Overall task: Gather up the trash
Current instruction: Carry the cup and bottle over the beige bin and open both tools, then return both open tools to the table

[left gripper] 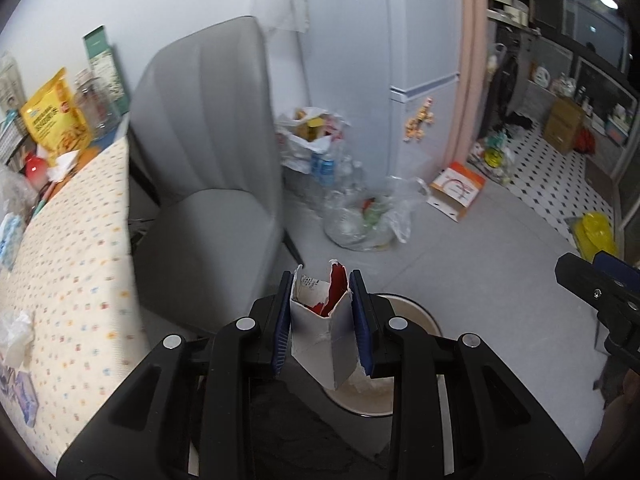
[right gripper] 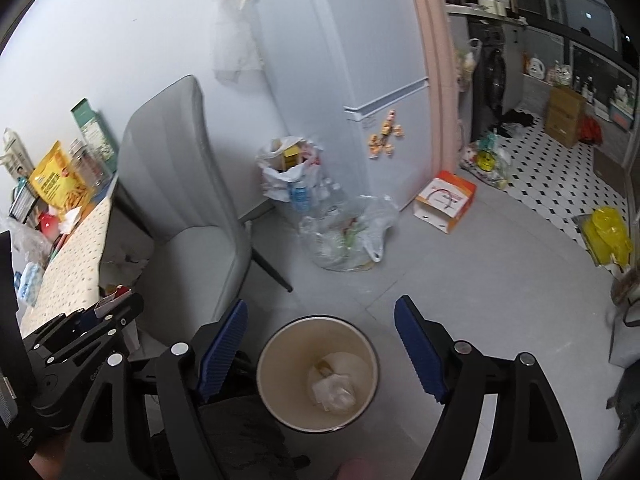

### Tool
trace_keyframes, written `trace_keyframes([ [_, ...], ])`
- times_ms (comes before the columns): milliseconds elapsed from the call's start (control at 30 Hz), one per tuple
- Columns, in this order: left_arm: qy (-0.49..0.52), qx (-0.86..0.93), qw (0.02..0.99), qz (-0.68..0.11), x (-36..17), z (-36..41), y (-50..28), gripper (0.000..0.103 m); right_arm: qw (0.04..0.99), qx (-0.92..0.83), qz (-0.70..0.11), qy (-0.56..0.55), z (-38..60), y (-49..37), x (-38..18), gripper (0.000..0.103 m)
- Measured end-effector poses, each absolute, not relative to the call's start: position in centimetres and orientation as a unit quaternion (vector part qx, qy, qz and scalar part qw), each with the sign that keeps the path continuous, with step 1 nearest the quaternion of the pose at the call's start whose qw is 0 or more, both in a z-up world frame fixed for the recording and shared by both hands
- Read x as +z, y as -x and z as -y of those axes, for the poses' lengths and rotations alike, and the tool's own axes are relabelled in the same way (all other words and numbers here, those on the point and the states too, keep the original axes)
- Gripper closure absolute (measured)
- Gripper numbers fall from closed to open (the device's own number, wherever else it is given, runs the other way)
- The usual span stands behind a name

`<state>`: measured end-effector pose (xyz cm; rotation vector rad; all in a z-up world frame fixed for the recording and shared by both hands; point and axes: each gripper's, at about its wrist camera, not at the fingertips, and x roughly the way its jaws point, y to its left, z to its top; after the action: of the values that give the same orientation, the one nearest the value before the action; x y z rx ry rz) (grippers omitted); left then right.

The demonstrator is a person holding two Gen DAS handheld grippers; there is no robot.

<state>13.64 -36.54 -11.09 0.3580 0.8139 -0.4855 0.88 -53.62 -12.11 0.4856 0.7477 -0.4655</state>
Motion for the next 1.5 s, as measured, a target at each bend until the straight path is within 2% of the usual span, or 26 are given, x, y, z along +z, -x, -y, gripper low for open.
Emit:
trace_keyframes([
  [100, -0.177, -0.246, 0.867, -0.395, -11.5, 37.9, -13.2, 0.071, 0.873, -0.232, -0.358, -0.238, 54.5, -0.1, -12.4, 0.027],
  [133, -0.178, -0.25, 0.865, -0.397, -11.6, 38.2, -13.1, 0.065, 0.872, -0.234, -0.357, -0.24, 54.8, 0.1, -12.5, 0.027],
  [167, -0.178, -0.251, 0.864, -0.397, -11.6, 38.5, -13.1, 0.051, 0.871, -0.236, -0.356, -0.244, 55.1, 0.2, -12.5, 0.027],
  [267, -0.168, -0.258, 0.868, -0.39, -11.1, 38.7, -13.0, 0.03, 0.87, -0.241, -0.351, -0.248, 55.6, 0.7, -12.4, 0.025],
  [367, -0.164, -0.255, 0.873, -0.383, -10.7, 38.6, -12.9, 0.017, 0.871, -0.241, -0.348, -0.25, 55.6, 0.7, -12.3, 0.024],
  [467, -0.157, -0.248, 0.876, -0.382, -10.4, 37.9, -13.1, 0.011, 0.872, -0.236, -0.349, -0.25, 55.3, 0.5, -12.3, 0.024],
  [600, -0.138, -0.238, 0.882, -0.382, -9.6, 36.4, -13.5, 0.008, 0.876, -0.23, -0.346, -0.245, 54.8, 0.3, -11.5, 0.02],
  [767, -0.123, -0.224, 0.893, -0.37, -8.3, 33.7, -13.8, 0.006, 0.887, -0.223, -0.331, -0.233, 52.8, 0.0, -9.9, 0.008],
  [1500, -0.026, -0.095, 0.938, -0.333, -3.6, 12.8, -14.9, 0.006, 0.929, -0.103, -0.329, -0.132, 34.8, -6.4, -3.7, 0.008],
])
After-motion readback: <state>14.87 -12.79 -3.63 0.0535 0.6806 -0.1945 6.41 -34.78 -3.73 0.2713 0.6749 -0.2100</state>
